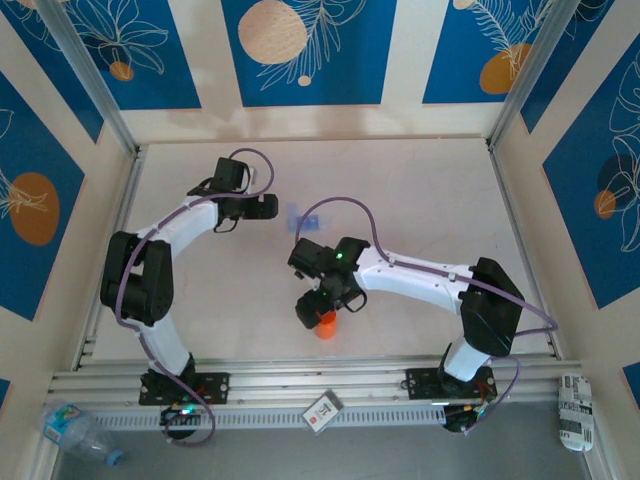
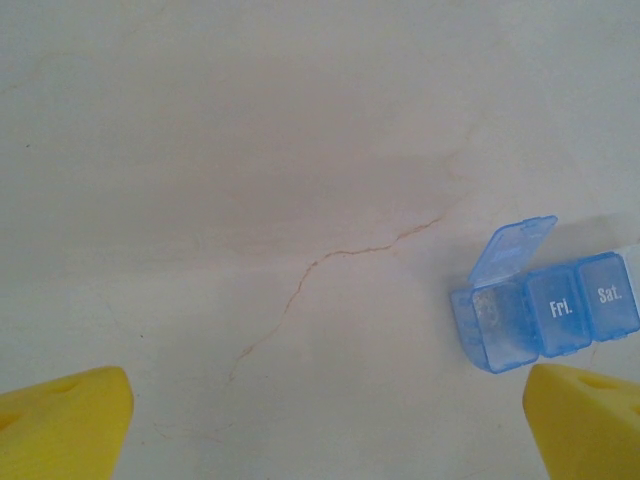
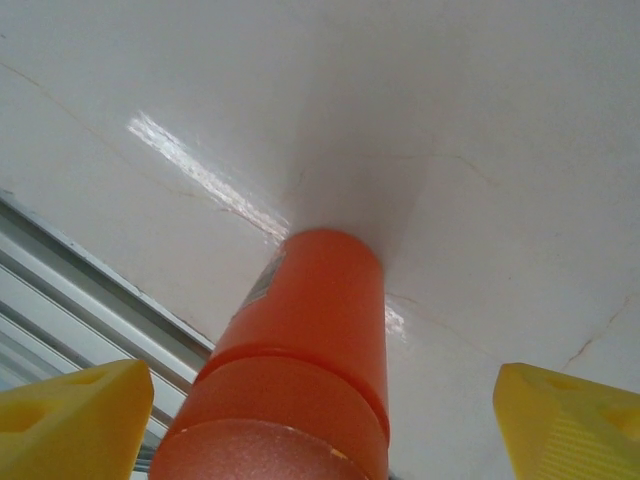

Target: Sort the pills into containers

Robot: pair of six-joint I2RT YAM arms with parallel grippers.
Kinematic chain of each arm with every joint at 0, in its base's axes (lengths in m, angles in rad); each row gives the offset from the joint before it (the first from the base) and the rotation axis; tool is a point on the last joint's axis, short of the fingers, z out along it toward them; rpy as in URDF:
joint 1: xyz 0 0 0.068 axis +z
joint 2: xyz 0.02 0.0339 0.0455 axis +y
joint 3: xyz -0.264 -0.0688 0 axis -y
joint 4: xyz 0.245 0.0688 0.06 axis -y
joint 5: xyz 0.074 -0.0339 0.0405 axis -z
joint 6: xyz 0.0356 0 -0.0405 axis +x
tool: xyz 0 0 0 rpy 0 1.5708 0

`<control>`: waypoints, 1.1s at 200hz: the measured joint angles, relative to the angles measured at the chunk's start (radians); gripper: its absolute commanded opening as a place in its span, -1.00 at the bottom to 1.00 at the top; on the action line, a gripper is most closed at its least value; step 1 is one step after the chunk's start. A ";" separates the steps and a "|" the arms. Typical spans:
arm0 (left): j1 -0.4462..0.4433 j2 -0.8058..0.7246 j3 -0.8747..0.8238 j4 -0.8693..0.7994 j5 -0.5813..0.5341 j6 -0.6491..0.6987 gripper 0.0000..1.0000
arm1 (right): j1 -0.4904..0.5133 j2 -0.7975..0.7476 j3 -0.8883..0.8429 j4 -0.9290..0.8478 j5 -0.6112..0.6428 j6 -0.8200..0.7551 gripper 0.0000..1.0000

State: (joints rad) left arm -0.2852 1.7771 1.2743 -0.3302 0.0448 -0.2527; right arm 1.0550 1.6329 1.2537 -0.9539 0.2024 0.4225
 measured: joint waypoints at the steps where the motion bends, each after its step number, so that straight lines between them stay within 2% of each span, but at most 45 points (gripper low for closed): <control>1: 0.000 0.000 0.000 0.000 0.000 0.000 1.00 | 0.000 0.000 -0.001 0.000 0.000 -0.001 0.70; 37: 0.003 0.001 0.000 0.000 0.007 0.000 1.00 | 0.008 0.002 -0.033 0.000 -0.003 0.011 0.62; 53: 0.005 0.001 0.000 0.000 0.008 0.000 1.00 | 0.010 0.004 -0.034 0.003 -0.004 0.016 0.48; 74: 0.005 0.004 0.000 0.000 0.011 0.000 1.00 | 0.013 0.005 -0.034 0.011 -0.005 0.020 0.00; 84: 0.005 0.006 0.001 0.000 0.014 0.000 1.00 | 0.013 0.005 -0.035 0.015 0.000 0.014 -0.15; 127: 0.006 0.008 0.001 0.000 0.029 0.000 1.00 | -0.022 0.000 -0.034 0.018 0.006 0.006 -0.21; 160: 0.006 0.008 0.001 0.001 0.045 -0.004 1.00 | -0.166 -0.035 -0.025 0.017 0.028 -0.032 -0.21; 220: 0.006 0.006 -0.004 0.023 0.105 -0.046 1.00 | -0.579 -0.040 0.113 0.044 0.053 -0.115 -0.21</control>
State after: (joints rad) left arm -0.2787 1.7832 1.2701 -0.3073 0.1497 -0.2989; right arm 0.4759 1.5929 1.3666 -0.9096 0.2550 0.3077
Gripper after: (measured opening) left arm 0.999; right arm 0.512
